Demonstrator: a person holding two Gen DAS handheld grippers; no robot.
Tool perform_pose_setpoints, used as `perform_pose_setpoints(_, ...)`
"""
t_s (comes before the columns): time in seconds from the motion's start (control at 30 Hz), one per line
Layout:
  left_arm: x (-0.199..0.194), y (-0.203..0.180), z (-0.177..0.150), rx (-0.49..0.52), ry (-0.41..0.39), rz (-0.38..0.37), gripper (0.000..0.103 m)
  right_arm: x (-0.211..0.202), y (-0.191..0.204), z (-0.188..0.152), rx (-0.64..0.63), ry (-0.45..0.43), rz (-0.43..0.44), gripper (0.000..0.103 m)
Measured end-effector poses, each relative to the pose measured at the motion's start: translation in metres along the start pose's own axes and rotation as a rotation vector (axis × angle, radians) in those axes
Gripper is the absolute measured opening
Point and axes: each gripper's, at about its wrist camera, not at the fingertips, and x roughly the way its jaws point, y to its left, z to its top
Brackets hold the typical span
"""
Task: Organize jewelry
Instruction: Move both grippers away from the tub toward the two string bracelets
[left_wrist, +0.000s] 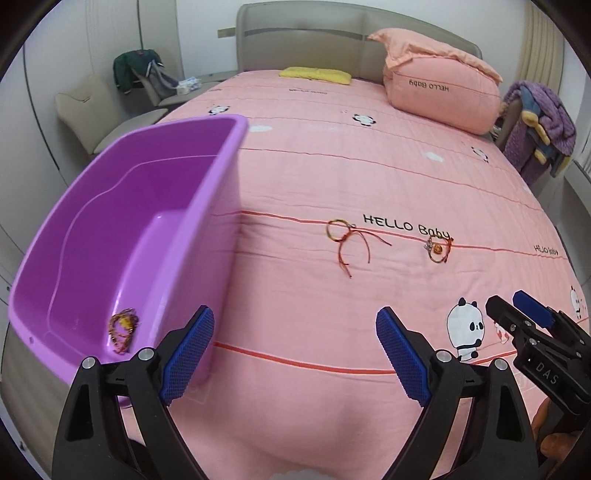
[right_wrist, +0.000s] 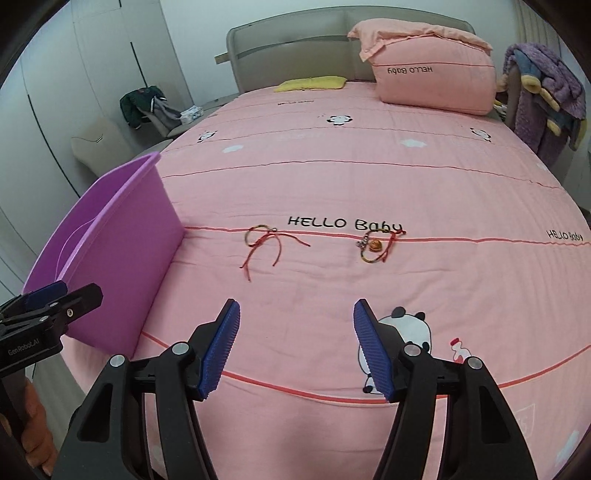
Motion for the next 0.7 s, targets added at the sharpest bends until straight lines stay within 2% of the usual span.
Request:
perform_pose_setpoints(0.37,0.076,-0.041,0.021,0.019,0.029,-0.013,0.088,0.047,-0.043,0.011,0.053,-0.005,-0.061,0.062)
perform_pose_setpoints(0.7,0.145,-0.051,0.034,0.014,0.043,0.013,0.088,0.118,-0.076,0.025,0.104,0.043,-0.074,0.061)
